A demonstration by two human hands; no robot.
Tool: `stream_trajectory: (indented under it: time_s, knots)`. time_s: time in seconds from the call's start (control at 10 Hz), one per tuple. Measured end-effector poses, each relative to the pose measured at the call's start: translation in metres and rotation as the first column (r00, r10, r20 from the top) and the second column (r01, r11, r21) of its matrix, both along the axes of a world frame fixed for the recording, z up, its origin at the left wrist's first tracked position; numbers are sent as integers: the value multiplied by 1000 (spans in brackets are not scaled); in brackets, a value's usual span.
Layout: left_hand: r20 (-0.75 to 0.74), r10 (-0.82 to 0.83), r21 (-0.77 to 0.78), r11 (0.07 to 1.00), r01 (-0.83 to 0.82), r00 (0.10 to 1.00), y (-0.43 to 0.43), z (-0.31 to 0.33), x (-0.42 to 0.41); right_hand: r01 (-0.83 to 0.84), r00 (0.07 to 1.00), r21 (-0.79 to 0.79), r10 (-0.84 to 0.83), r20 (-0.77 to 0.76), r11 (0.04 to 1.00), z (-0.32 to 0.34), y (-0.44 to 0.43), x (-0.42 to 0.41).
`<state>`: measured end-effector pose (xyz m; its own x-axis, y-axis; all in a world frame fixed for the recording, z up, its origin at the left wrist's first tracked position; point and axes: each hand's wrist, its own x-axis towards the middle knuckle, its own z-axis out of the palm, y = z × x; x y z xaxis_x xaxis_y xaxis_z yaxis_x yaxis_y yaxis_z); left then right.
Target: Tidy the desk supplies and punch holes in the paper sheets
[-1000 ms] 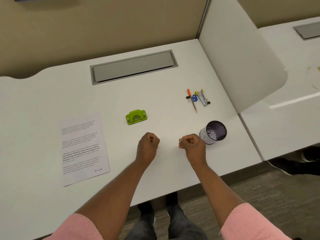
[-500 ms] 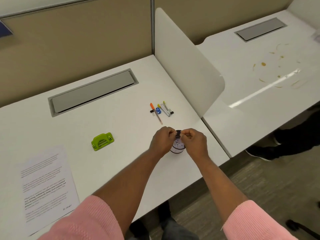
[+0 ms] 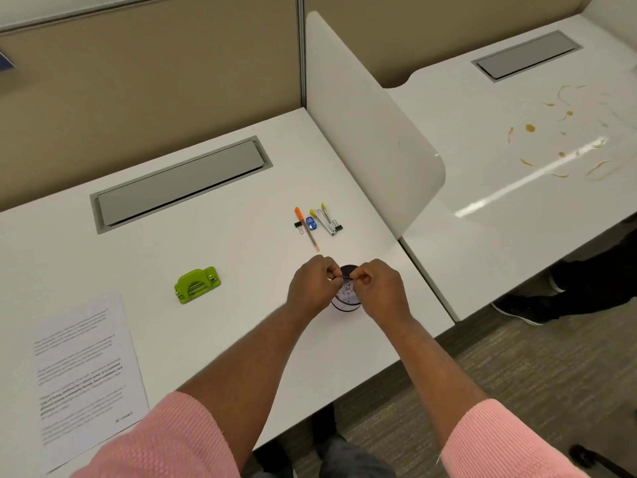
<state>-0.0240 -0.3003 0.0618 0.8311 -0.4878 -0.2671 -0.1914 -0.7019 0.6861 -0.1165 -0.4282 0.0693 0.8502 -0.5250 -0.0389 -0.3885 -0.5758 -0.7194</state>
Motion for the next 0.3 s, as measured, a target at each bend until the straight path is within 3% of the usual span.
stream_trajectory:
  time_s: [0.2,0.3]
  knots:
    - [97,-2,-50,999,6,995,10,-1,-2,-39,998,-73,43,47,997,1,9,1]
    - [273,-39,-9,999,43,961,21,-1,-3,-84,989,-229,109,101,970,-1,17,1]
